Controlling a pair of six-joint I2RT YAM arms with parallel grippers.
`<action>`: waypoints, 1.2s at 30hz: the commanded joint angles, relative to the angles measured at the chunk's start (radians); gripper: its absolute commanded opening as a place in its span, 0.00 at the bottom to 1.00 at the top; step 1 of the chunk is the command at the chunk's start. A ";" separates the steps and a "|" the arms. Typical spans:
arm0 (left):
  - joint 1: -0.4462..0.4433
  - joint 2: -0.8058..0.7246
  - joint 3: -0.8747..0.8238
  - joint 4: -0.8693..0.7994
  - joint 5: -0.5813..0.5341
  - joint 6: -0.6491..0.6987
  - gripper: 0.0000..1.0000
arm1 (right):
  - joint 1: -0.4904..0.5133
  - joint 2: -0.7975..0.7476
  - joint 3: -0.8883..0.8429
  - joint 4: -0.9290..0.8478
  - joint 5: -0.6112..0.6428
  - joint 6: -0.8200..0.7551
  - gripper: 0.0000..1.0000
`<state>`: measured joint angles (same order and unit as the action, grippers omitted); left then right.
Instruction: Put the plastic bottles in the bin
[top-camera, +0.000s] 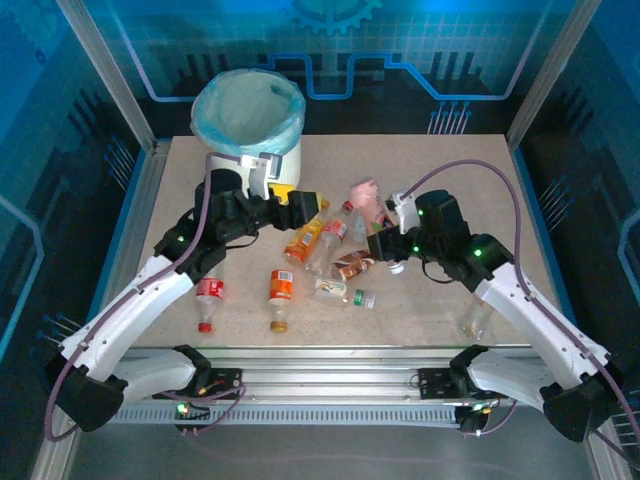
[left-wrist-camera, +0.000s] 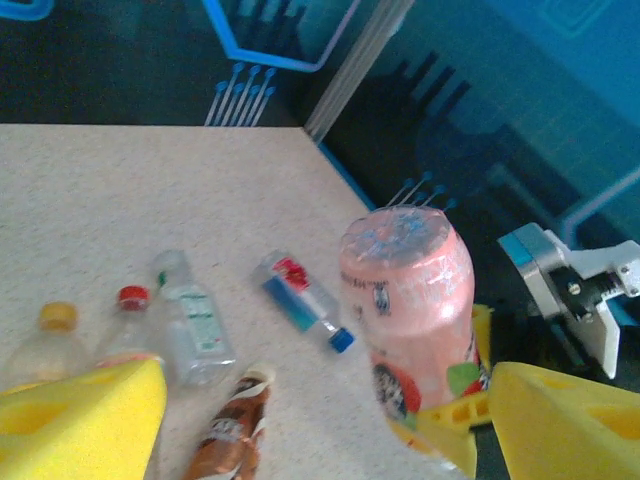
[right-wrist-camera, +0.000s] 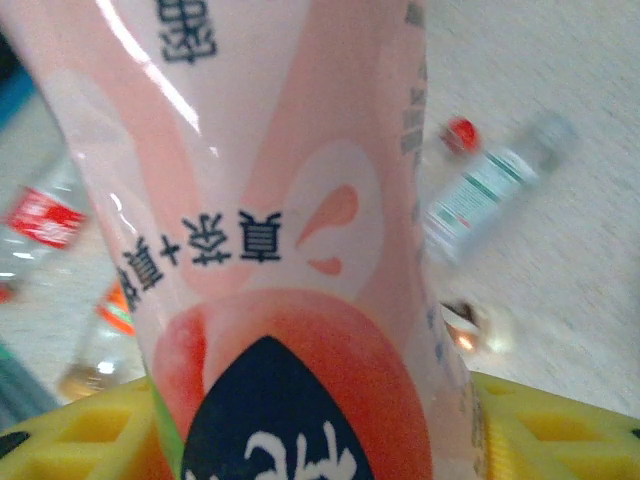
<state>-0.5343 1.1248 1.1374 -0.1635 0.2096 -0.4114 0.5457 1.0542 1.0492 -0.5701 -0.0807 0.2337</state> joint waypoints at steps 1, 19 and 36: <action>-0.005 0.004 -0.024 0.158 0.133 -0.080 0.86 | 0.058 -0.001 0.027 0.167 -0.144 -0.042 0.61; -0.008 -0.023 -0.077 0.173 0.217 -0.065 0.51 | 0.224 0.097 0.070 0.303 -0.117 -0.074 0.64; 0.085 0.039 0.308 -0.128 -0.276 0.186 0.50 | 0.239 0.092 0.117 0.236 0.083 -0.078 0.91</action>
<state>-0.4942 1.1404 1.3441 -0.2562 0.0521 -0.3164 0.7677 1.1580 1.1412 -0.3344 -0.0723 0.1593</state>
